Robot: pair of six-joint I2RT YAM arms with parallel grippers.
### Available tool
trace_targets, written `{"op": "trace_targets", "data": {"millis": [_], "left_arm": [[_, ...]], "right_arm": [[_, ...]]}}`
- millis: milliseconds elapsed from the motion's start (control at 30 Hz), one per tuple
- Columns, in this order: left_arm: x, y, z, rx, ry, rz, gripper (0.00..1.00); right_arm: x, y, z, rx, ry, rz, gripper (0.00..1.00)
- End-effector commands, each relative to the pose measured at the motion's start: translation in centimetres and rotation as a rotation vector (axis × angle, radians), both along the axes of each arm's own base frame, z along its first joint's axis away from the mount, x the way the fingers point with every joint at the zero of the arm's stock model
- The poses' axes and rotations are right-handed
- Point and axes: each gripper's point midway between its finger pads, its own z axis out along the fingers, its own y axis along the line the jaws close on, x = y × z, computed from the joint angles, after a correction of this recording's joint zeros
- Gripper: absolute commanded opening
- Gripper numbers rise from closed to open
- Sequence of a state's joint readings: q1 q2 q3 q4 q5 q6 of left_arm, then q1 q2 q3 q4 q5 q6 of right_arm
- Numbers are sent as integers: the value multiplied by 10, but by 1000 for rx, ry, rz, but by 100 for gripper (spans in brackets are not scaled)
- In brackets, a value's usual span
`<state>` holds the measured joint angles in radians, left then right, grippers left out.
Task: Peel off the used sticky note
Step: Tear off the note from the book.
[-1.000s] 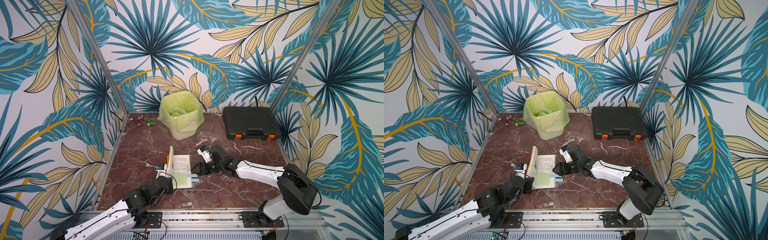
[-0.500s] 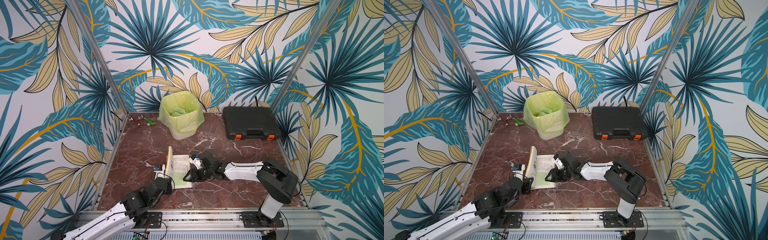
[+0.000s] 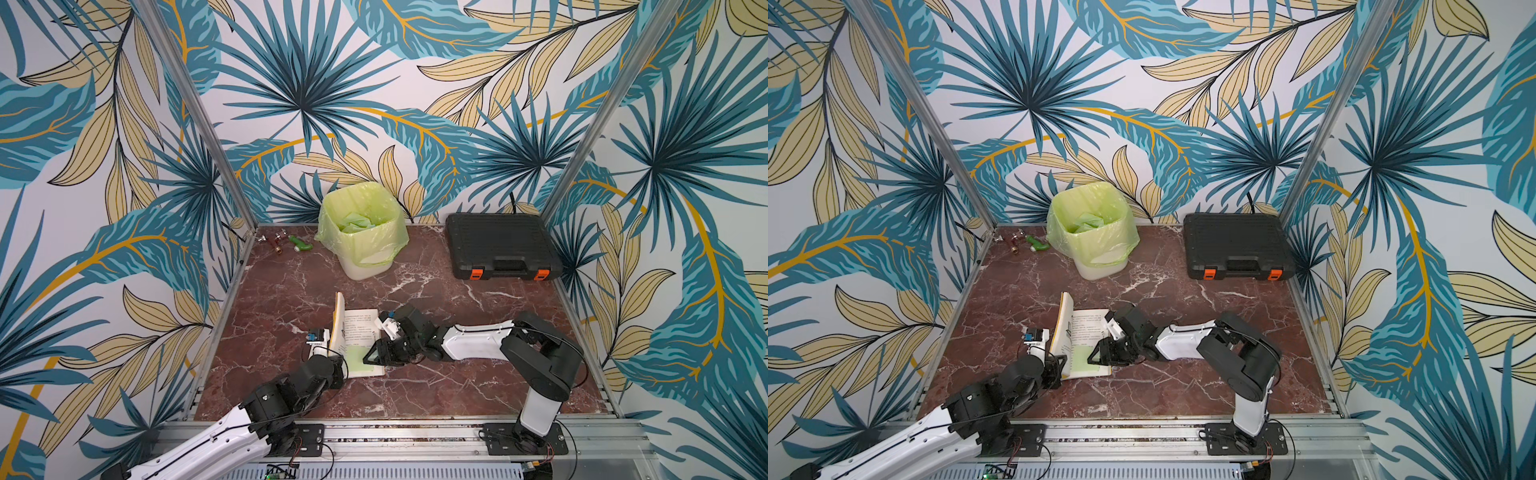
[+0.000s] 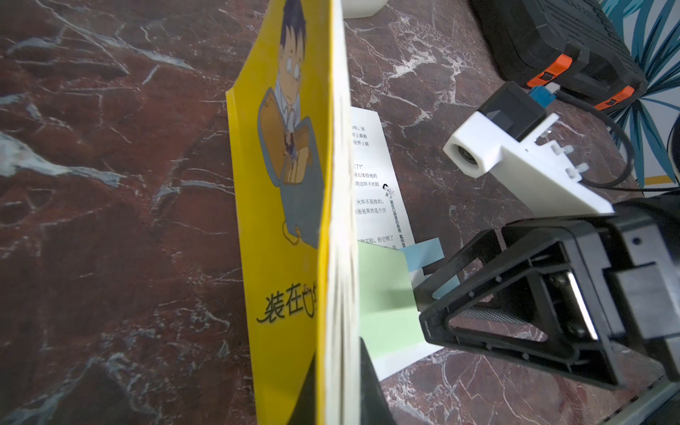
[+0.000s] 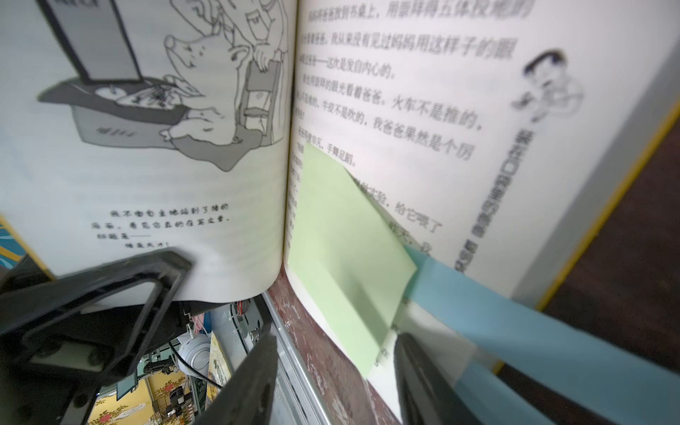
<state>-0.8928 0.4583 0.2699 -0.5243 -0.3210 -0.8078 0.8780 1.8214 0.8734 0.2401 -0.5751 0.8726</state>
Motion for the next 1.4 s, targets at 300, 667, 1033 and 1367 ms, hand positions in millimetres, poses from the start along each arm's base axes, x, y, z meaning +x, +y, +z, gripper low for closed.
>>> {"op": "trace_targets", "data": {"millis": [300, 667, 1033, 1367], "left_arm": [[-6, 5, -14, 28, 30, -10, 0], [-5, 5, -14, 28, 27, -7, 0], [-4, 4, -15, 27, 28, -13, 0], [-5, 4, -17, 34, 34, -15, 0]], "right_arm": [[5, 20, 7, 58, -19, 33, 45], [8, 24, 10, 52, -42, 42, 8], [12, 27, 17, 32, -100, 46, 0], [30, 25, 25, 85, -97, -28, 0]]}}
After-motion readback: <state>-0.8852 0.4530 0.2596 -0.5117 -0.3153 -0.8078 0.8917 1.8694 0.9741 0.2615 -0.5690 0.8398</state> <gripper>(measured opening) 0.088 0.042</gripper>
